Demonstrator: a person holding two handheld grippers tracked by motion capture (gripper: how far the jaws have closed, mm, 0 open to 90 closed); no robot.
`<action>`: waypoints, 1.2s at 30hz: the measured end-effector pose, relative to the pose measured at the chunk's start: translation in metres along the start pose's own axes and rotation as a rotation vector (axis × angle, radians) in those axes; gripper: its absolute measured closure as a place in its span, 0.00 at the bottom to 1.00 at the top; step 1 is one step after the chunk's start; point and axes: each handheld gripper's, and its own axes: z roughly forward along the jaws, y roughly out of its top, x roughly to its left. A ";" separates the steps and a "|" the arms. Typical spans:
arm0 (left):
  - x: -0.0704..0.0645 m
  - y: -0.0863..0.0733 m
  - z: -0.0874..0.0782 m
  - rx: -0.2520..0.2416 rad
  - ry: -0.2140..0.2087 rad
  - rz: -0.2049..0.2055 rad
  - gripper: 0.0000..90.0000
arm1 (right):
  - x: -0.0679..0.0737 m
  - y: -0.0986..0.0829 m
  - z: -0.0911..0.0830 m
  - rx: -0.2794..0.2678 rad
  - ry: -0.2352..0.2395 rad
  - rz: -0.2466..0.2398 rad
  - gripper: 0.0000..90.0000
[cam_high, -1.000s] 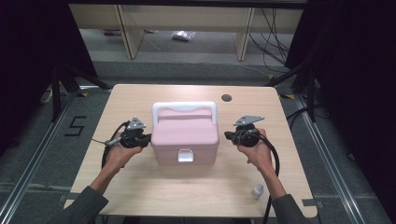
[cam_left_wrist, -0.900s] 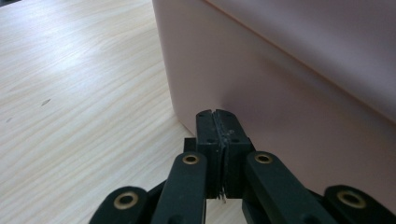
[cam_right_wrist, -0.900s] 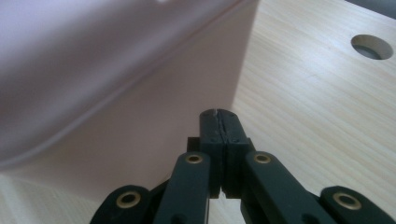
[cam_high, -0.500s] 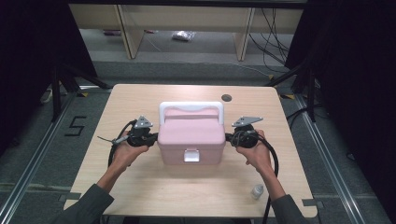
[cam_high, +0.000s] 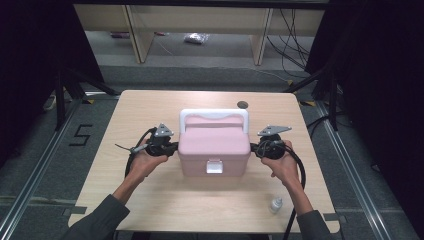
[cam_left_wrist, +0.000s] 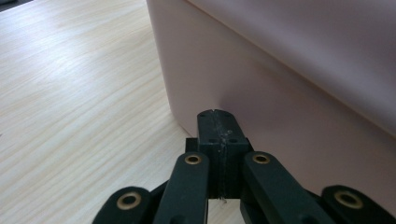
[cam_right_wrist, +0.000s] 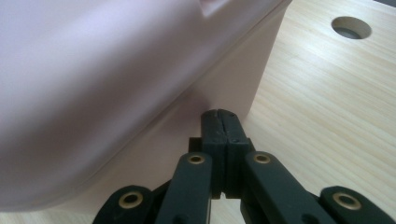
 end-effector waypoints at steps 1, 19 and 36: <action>-0.004 0.001 0.002 -0.009 -0.001 0.003 0.99 | -0.001 -0.002 -0.003 0.001 -0.009 0.027 1.00; -0.003 0.007 0.010 -0.012 0.007 -0.006 1.00 | -0.007 -0.006 -0.007 -0.015 -0.008 0.034 1.00; -0.002 0.007 0.011 0.014 0.022 -0.010 0.85 | -0.014 -0.009 -0.007 -0.017 -0.022 0.035 0.91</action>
